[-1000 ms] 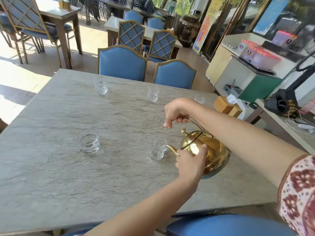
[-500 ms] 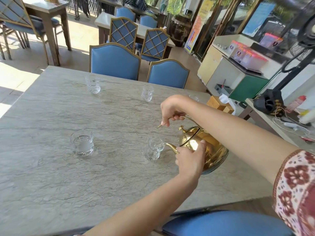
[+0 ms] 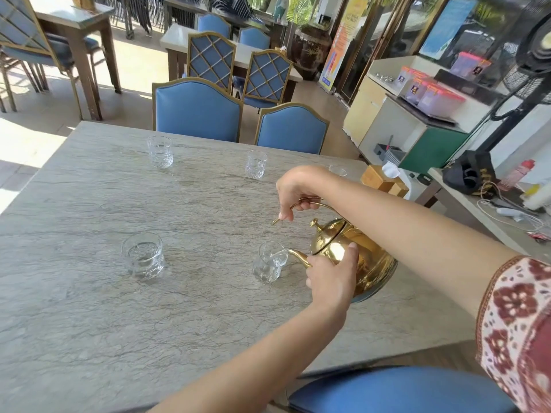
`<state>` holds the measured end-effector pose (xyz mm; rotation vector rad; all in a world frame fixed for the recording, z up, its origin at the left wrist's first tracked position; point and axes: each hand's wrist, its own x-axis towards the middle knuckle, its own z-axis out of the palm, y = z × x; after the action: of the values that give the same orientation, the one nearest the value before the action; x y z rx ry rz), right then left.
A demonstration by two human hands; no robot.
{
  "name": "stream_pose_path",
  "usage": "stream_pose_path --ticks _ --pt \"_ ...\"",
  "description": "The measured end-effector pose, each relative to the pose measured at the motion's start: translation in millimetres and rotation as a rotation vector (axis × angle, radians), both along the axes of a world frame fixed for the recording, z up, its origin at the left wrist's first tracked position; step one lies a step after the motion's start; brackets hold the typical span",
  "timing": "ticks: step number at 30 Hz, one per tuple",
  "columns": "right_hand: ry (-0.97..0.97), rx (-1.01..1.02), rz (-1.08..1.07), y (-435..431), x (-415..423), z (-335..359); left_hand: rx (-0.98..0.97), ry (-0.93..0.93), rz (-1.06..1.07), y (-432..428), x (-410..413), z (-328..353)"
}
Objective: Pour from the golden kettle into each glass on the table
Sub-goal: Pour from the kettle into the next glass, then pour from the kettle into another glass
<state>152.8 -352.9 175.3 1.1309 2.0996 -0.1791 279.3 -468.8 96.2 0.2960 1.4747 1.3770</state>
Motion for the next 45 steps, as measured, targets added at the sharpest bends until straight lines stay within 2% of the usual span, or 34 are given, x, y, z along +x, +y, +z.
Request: stream_pose_path --ticks 8,17,25,30,35,45 --pt "0.124 -0.045 -0.05 -1 18 -8 -0.047 0.113 -0.044 -7 3 -13" --pt "0.556 -0.079 -0.166 -4 99 -1 -0.024 0.507 -0.115 -29 9 -35" --pt "0.783 -0.061 -0.182 31 159 54 0.089 0.687 -0.116 5 26 1" --pt "0.762 -0.025 -0.183 76 204 75 0.141 0.674 -0.135 49 74 18" --pt "0.671 0.015 -0.128 120 250 66 0.123 0.608 -0.184 94 129 17" --pt "0.378 0.019 -0.036 187 284 21 0.054 0.253 -0.12 164 212 -10"
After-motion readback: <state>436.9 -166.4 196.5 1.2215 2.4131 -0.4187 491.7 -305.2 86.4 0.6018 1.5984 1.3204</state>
